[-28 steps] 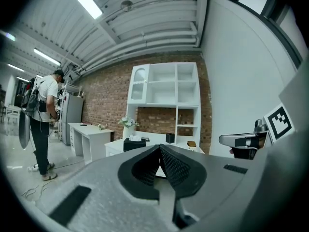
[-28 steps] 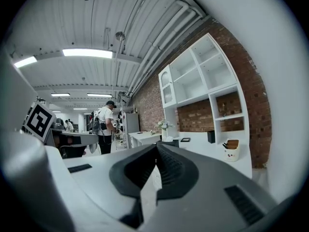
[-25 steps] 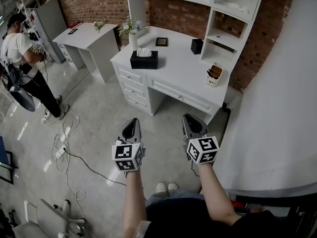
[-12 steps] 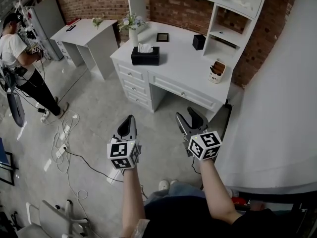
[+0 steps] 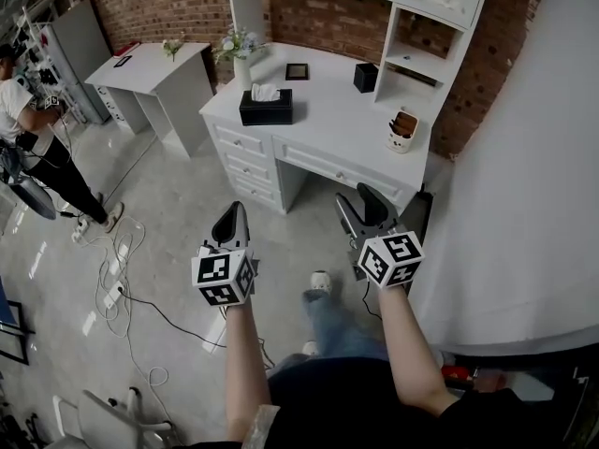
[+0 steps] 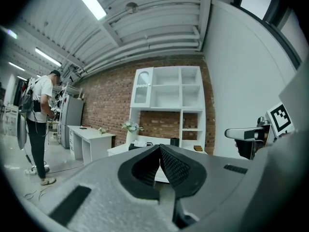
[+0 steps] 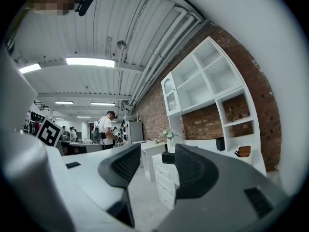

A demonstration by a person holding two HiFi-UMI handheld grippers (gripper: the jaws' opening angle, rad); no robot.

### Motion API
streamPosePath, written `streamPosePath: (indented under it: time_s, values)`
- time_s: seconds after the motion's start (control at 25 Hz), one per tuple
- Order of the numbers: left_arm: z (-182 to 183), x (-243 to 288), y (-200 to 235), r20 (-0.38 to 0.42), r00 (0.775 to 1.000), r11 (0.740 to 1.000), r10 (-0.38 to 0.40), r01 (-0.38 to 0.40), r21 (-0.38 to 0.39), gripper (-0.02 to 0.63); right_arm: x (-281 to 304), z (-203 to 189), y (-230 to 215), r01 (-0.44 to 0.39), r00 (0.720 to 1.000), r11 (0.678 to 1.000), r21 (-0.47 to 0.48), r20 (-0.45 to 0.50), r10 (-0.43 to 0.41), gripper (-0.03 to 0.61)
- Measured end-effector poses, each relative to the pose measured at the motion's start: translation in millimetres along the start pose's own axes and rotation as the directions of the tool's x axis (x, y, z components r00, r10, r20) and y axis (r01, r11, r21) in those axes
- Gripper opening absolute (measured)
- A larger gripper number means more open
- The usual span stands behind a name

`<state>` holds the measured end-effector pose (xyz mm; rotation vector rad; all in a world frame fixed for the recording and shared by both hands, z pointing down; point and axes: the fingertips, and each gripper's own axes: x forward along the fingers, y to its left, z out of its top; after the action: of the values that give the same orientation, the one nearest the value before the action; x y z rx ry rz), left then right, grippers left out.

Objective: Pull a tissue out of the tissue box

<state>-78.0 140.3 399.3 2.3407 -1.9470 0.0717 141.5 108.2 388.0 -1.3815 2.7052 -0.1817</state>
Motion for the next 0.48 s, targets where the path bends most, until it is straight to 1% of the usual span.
streamPosePath:
  time_s: [0.16,0.28,0.48]
  values:
    - [9,13,4,0.019,1.0,1.0,-0.007,0.007,0.02,0.009,12,7,-8,0.006,1.0,1.0,0.001,0.026,-0.006,0.201]
    - [17,24,13,0.034,0.999,0.999,0.003,-0.004,0.032,0.009,27,12,-12,-0.004,0.999,1.0,-0.004,0.042,0.004,0.201]
    - [18,48,36,0.036,0.999,0.999,0.033,-0.034,0.034,0.009,63,15,-22,-0.023,0.998,1.0,-0.004,0.057,0.023,0.201]
